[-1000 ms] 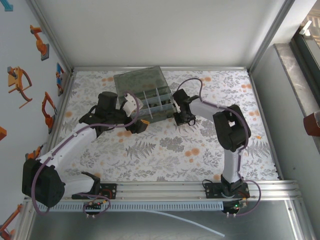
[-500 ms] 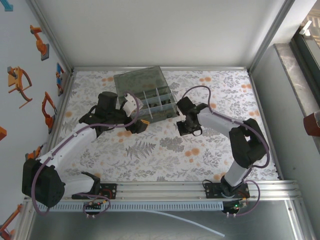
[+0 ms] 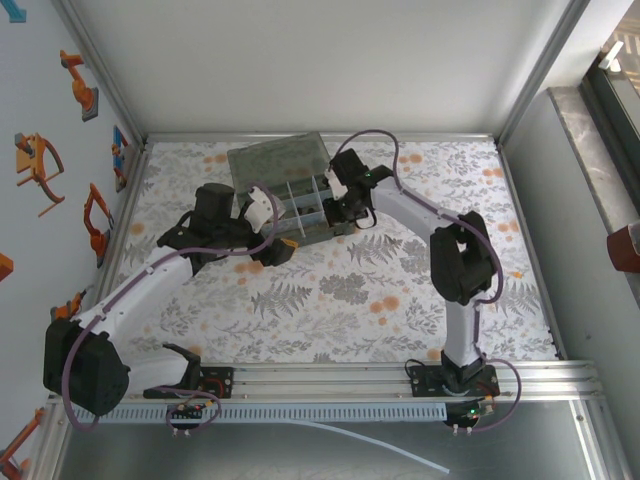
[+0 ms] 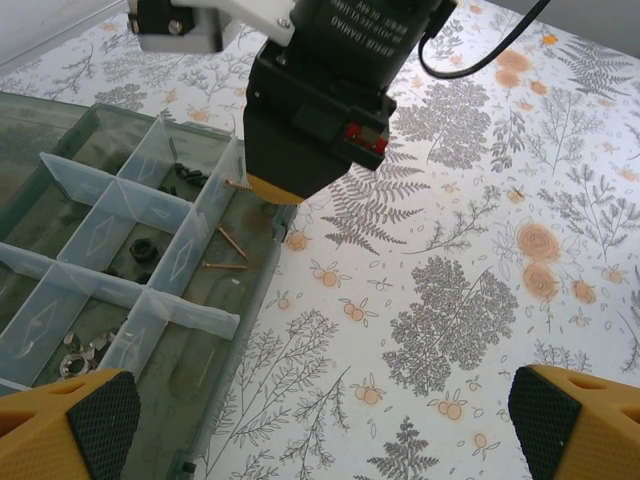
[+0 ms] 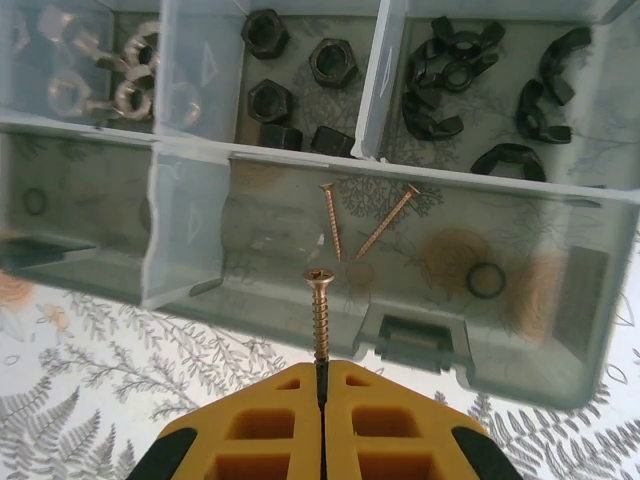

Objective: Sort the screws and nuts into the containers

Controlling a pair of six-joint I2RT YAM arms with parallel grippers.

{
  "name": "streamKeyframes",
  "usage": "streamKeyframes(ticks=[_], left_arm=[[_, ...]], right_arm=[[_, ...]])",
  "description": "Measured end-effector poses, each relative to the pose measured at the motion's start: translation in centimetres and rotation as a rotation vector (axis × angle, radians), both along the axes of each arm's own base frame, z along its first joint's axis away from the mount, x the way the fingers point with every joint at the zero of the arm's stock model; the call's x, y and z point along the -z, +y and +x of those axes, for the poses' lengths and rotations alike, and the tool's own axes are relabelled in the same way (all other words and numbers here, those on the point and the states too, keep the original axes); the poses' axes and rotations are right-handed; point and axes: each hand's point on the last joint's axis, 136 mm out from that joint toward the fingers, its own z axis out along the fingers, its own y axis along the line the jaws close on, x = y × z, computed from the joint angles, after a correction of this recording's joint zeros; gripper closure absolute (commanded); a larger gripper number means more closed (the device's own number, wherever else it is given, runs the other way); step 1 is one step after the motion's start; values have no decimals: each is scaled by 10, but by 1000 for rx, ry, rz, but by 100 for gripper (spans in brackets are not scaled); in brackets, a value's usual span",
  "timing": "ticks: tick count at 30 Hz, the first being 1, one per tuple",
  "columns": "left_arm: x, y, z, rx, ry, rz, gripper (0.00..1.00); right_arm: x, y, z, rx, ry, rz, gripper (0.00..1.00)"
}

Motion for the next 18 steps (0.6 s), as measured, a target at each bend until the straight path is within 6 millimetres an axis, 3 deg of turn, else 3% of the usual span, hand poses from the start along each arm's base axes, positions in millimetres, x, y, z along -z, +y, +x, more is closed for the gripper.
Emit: streamKeyframes(ticks=[4, 5, 9, 11, 14, 18], left_arm=[[-1, 1, 1, -7, -7, 2, 3], [-1, 1, 1, -7, -6, 2, 3], [-1, 1, 1, -7, -6, 2, 3], [-1, 1, 1, -6, -7, 1, 3], [-1, 1, 1, -6, -6, 1, 3], [-2, 0, 0, -2, -2, -4, 3]], right_arm=[[23, -2, -1, -9, 47, -35, 95], [24, -3, -1, -8, 52, -40, 89], [16, -10, 4, 7, 33, -45, 72], [10, -20, 6, 26, 14, -50, 71], [-2, -49, 4, 76, -5, -57, 71], [-7, -108, -2, 191, -14, -96, 70]])
